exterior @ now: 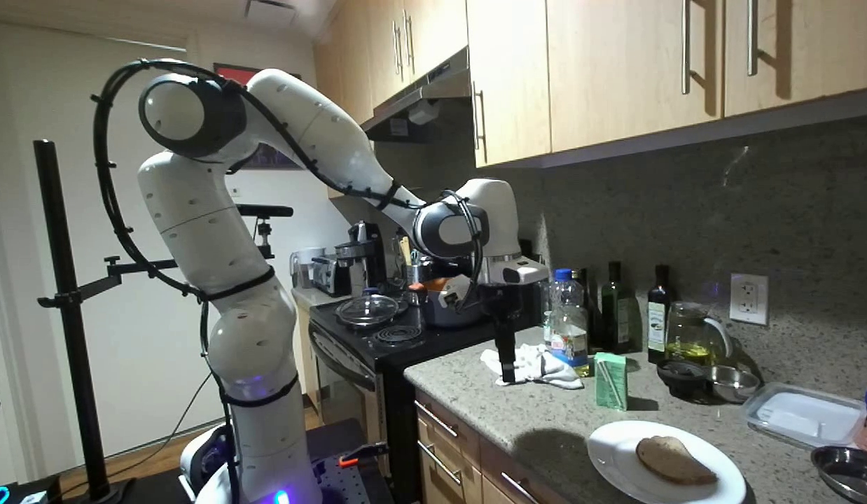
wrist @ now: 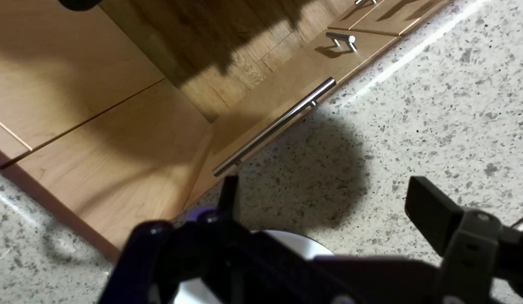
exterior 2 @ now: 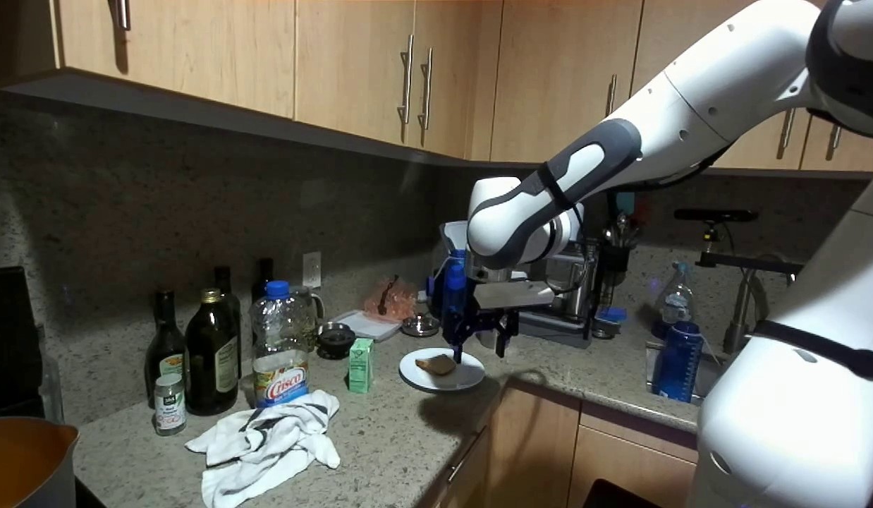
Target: Pick up the slice of bread from the left side of the counter and place it on the white plate
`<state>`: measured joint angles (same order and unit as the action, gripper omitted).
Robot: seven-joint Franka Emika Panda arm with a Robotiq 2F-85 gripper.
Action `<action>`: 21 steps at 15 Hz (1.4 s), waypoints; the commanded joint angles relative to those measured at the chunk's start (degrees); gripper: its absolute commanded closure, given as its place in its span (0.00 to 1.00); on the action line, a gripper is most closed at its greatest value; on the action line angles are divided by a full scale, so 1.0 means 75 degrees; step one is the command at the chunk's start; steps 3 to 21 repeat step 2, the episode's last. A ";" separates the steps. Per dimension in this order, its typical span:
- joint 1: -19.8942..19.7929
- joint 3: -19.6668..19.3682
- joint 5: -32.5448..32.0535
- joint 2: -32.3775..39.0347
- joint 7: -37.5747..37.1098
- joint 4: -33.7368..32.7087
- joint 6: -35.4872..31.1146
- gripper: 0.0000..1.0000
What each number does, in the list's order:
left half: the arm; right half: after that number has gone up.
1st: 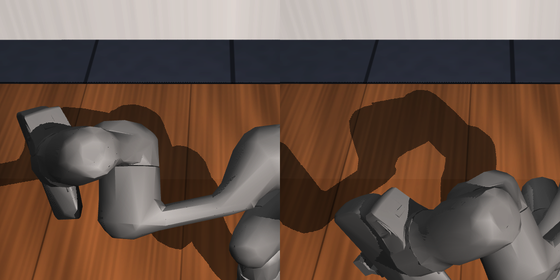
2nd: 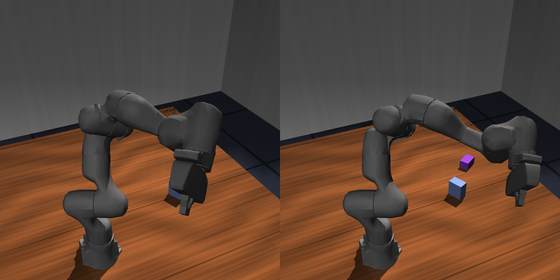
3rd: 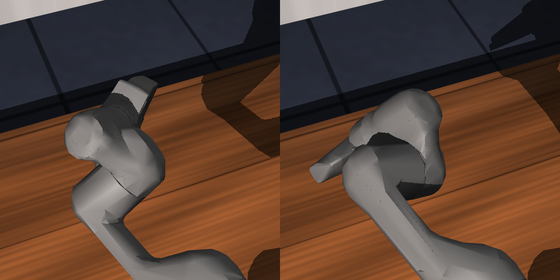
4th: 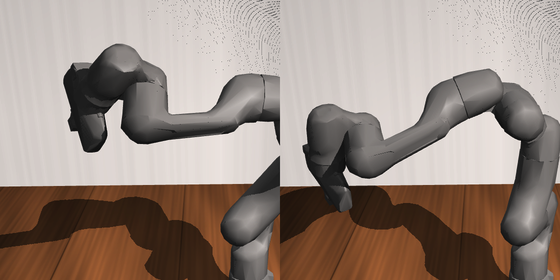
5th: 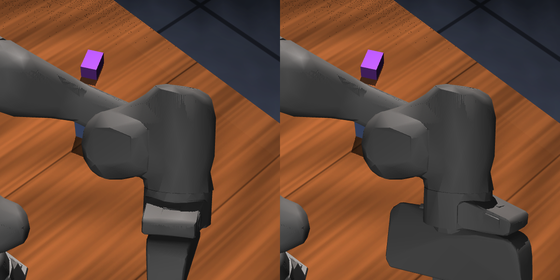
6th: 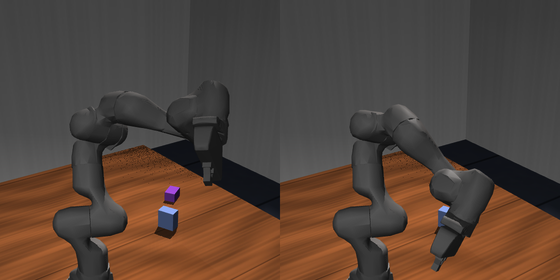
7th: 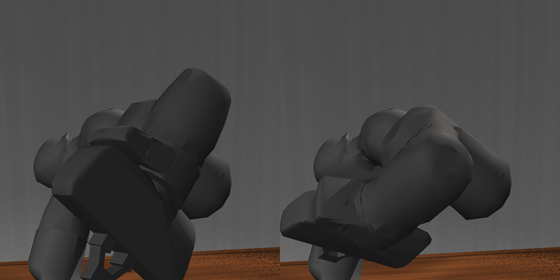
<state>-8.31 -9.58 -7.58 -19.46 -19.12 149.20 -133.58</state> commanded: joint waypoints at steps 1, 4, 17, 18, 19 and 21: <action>-0.0233 0.0233 0.0110 0.0006 0.0085 -0.0001 0.0004 0.00; -0.0233 0.0233 0.0110 0.0006 0.0085 0.0001 0.0004 0.00; -0.0233 0.0233 0.0110 0.0006 0.0085 0.0001 0.0004 0.00; -0.0233 0.0233 0.0110 0.0006 0.0085 0.0001 0.0004 0.00; -0.0233 0.0233 0.0110 0.0006 0.0085 0.0001 0.0004 0.00; -0.0233 0.0233 0.0110 0.0006 0.0085 0.0001 0.0004 0.00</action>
